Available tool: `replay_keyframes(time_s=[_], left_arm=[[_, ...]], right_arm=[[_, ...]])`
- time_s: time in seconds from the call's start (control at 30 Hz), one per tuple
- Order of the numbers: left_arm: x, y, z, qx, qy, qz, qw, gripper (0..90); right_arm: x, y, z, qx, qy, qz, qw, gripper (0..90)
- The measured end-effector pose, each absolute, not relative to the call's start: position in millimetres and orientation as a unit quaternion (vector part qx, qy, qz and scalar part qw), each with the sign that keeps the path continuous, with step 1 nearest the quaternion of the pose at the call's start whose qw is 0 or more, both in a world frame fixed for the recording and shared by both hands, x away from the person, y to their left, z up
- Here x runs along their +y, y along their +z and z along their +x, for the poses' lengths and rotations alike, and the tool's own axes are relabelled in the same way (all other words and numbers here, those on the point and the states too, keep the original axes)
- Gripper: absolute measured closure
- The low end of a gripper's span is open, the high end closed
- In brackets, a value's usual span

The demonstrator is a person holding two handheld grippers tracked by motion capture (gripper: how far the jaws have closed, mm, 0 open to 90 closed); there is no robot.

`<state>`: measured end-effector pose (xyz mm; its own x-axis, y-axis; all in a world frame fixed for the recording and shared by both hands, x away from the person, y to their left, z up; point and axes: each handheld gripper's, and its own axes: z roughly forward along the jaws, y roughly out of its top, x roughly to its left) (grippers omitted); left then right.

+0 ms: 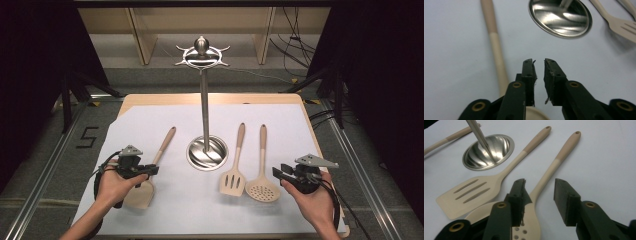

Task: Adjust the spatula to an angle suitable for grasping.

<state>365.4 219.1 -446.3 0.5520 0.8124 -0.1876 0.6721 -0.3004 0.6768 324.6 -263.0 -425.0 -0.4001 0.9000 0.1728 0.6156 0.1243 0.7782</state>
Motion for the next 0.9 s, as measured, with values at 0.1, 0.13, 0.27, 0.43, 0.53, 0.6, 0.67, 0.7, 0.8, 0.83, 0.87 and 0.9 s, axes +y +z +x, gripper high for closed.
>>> replay_keyframes(time_s=[0.1,0.13,0.27,0.43,0.53,0.6,0.67,0.7,0.8,0.83,0.87,0.9], left_arm=[[211,-452,365,0.466,0.082,0.807,0.354,83.5],[207,-454,364,0.462,0.07,0.817,0.338,85.9],[200,-455,357,0.452,0.056,0.829,0.324,88.7],[189,-462,337,0.418,0.029,0.863,0.284,89.0],[184,-467,331,0.397,0.032,0.881,0.257,89.0],[184,-469,330,0.396,0.043,0.884,0.244,89.1],[185,-471,330,0.399,0.045,0.885,0.237,89.1],[186,-471,331,0.394,0.039,0.888,0.235,89.2],[191,-470,331,0.4,0.052,0.887,0.223,89.3],[193,-470,330,0.4,0.05,0.888,0.221,89.3],[193,-470,330,0.4,0.05,0.888,0.221,89.3],[198,-470,329,0.408,0.049,0.883,0.227,89.4]], right_arm=[[-263,-424,324,0.733,0.401,0.523,0.165,69.9],[-265,-424,324,0.741,0.39,0.519,0.171,73.7],[-265,-423,323,0.746,0.383,0.518,0.168,79.3],[-264,-424,323,0.749,0.381,0.518,0.158,80.5],[-263,-424,323,0.749,0.384,0.517,0.156,80.0],[-263,-425,324,0.751,0.385,0.512,0.161,79.8],[-266,-424,325,0.759,0.38,0.499,0.174,79.5],[-262,-424,322,0.75,0.38,0.52,0.153,79.4],[-266,-426,325,0.759,0.378,0.505,0.163,79.0],[-266,-426,325,0.758,0.379,0.506,0.162,78.9],[-267,-426,325,0.758,0.382,0.503,0.163,78.8],[-266,-426,324,0.751,0.385,0.512,0.158,78.8]])
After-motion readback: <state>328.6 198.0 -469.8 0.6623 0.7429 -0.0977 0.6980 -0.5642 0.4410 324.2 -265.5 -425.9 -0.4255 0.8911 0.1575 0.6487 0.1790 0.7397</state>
